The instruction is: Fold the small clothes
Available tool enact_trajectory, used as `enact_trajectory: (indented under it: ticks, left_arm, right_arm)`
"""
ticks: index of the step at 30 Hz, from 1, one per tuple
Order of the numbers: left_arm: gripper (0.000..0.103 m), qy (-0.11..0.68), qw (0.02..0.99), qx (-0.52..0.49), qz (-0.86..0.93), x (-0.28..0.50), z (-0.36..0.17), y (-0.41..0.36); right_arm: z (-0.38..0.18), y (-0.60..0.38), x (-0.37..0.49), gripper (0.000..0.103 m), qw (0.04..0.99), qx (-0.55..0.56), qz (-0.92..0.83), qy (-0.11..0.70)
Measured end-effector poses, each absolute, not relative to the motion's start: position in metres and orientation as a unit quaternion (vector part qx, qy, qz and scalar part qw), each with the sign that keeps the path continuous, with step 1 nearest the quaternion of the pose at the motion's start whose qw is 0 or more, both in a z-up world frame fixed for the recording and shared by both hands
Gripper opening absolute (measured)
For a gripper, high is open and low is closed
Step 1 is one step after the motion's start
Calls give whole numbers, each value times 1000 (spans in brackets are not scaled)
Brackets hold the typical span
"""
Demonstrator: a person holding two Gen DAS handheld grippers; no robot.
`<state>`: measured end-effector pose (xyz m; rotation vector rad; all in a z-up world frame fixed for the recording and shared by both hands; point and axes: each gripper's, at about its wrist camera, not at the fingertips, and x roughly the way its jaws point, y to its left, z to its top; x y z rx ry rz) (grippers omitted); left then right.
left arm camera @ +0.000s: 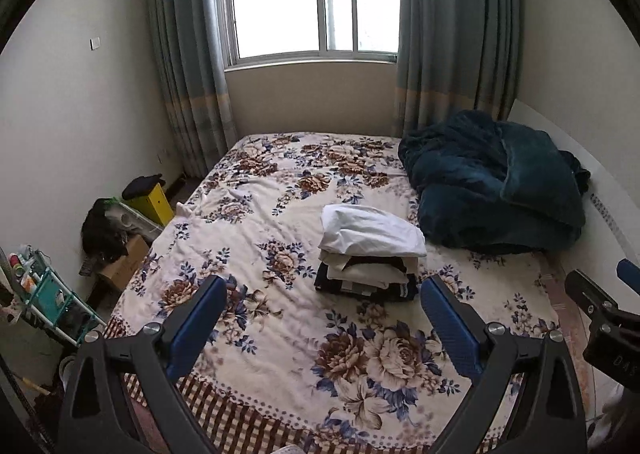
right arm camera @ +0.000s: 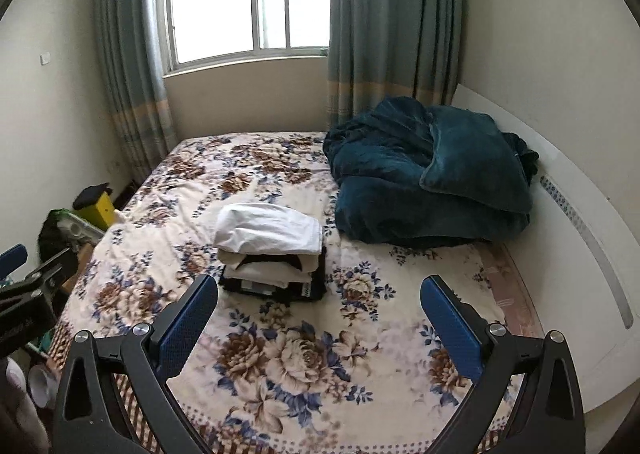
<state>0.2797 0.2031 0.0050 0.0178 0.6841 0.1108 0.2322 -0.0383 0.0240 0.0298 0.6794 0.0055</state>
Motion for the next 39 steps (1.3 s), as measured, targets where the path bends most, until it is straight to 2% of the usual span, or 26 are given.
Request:
enact_trajectory:
  ticks: [5,17,39]
  left_arm:
    - [103,331,942,9,56,261,12,200]
    - [103,318,946,6,67,242,14,195]
    - [103,313,947,6,72,239,20,196]
  right_arm:
    - [46,-40,205,103,946,10,12,323]
    - [61,-37,191,103,950,-1,32,311]
    - [51,-40,202,103,945,8,49,323]
